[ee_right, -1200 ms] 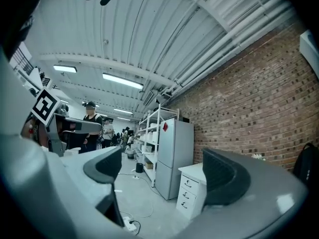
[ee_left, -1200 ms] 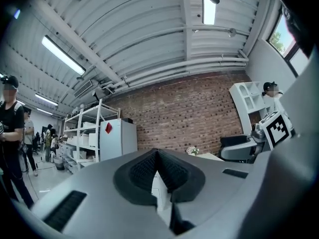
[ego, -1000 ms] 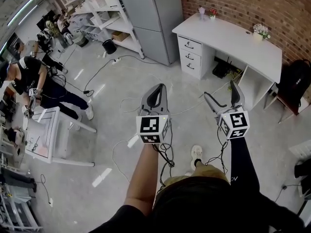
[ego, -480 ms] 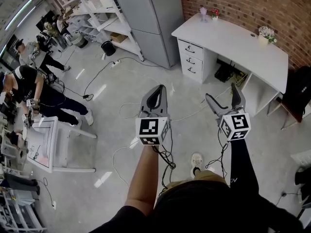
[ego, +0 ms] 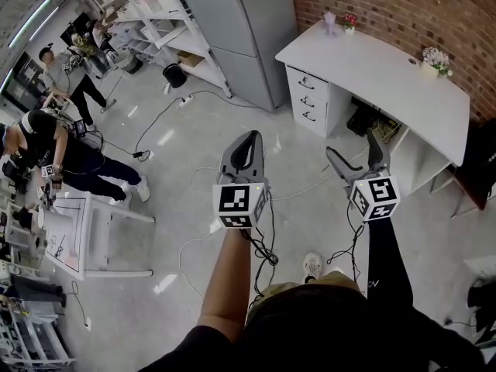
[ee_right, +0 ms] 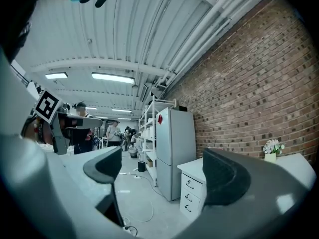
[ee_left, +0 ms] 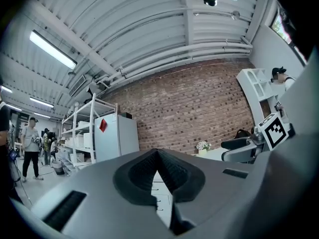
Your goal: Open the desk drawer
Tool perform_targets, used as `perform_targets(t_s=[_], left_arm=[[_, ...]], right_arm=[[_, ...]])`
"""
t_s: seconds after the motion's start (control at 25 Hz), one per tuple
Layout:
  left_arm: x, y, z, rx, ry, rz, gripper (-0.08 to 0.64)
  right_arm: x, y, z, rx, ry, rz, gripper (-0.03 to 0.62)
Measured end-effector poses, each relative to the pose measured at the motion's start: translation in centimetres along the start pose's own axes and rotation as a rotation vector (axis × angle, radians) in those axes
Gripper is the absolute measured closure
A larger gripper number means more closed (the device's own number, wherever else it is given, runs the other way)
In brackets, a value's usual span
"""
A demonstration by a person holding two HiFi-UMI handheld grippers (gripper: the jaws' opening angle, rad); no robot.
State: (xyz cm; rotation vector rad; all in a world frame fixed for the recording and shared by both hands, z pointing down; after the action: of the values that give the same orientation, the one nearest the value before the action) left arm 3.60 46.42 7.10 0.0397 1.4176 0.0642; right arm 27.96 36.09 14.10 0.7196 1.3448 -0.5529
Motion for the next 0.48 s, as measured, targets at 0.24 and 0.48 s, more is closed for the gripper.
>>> perform_targets(t_s=[0.24, 0.48], left_arm=[[-0.1, -3.4, -0.2, 0.004, 0.004, -0.003, 0.552], [-0.3, -5.2, -0.7, 0.010, 0.010, -0.004, 0.552]], right_arm=[[-0.8, -2.6, 2.4, 0.014, -0.003, -0.004, 0.092], [-1.4, -4.5, 3.2, 0.038, -0.032, -0.002, 0.092]])
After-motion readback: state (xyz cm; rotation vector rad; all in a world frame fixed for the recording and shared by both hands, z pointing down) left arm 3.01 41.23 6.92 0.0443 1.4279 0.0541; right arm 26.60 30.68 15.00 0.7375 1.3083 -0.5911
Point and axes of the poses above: the fingertips, and each gripper's own axes: y backward along the fingers, z to its right, x out of its top, the point moved 7 cm from there along y, backward along the fingers, and after that the axes turned 5 degrees about z, right-handed, at the moved point
